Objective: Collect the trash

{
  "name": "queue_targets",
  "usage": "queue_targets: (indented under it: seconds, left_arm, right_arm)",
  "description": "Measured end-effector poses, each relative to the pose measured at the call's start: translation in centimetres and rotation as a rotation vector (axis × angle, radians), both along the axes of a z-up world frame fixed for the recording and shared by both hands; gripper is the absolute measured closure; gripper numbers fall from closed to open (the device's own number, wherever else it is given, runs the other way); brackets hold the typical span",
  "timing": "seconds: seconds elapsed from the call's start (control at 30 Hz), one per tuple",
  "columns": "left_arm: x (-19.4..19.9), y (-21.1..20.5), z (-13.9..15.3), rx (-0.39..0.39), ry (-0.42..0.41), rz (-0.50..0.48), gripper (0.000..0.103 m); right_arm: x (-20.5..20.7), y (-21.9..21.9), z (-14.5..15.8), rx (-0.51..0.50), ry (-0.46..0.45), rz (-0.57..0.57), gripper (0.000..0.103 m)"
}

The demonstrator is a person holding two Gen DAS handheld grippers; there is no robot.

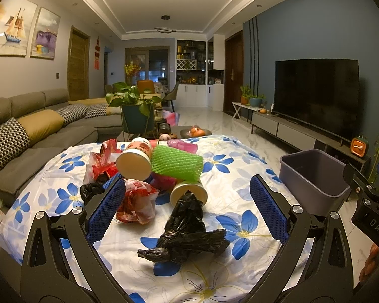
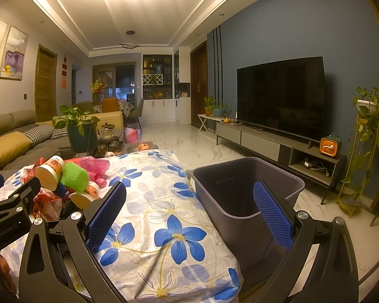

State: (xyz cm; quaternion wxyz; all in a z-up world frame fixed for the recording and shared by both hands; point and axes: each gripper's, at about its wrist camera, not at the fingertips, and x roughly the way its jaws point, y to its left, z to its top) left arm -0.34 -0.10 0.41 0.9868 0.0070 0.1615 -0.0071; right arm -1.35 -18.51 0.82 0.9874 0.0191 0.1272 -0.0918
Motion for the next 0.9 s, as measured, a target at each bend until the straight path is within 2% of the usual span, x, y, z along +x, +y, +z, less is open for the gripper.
queue_targets:
  seconds: [0.9]
  left_arm:
    - [-0.1, -1.1, 0.4, -0.004, -0.004, -0.005, 0.006]
  right_arm:
    - [-0.2, -0.2, 0.0, 0.003, -0.003, -0.003, 0.006]
